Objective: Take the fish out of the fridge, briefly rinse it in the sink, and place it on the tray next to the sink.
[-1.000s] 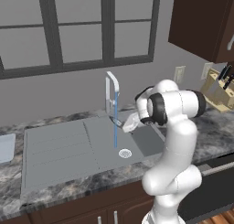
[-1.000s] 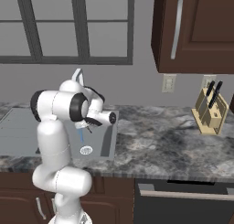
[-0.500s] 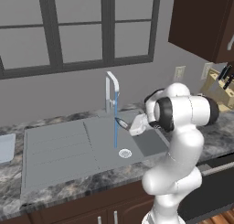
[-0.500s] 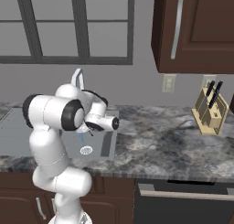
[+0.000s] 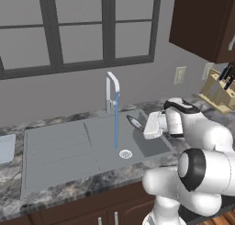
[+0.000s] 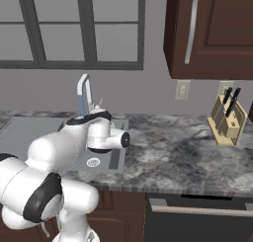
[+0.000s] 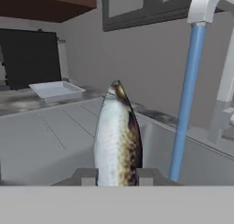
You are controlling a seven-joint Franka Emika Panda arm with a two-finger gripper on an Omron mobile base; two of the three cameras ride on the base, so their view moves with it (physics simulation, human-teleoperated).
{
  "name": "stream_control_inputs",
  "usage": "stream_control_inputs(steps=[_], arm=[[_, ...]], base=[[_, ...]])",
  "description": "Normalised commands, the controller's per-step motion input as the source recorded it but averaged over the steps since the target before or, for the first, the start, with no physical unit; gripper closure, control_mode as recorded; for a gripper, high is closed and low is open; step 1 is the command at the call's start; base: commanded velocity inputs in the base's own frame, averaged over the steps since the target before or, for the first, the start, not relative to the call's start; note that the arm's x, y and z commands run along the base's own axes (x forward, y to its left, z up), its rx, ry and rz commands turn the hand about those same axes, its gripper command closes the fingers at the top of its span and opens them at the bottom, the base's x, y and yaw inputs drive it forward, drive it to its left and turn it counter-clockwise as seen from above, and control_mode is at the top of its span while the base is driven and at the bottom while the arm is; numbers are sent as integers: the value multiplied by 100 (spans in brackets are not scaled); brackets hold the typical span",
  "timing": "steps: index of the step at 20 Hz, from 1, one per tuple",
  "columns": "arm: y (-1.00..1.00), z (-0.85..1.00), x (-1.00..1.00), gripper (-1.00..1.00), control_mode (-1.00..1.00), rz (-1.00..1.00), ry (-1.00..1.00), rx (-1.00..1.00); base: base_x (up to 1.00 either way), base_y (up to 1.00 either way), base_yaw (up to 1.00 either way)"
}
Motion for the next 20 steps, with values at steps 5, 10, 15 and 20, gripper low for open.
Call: stream_control_inputs(steps=[5,10,15,20], arm=[[0,100,-94,100,-100,-12,5,-13],[0,100,-79,100,-100,-16,23,-15],[0,100,-79,100,-100,-18,35,-15],[0,100,-81,100,-100,-18,40,-18]], base=[[0,0,0],[0,0,0],[0,0,0],[0,0,0]])
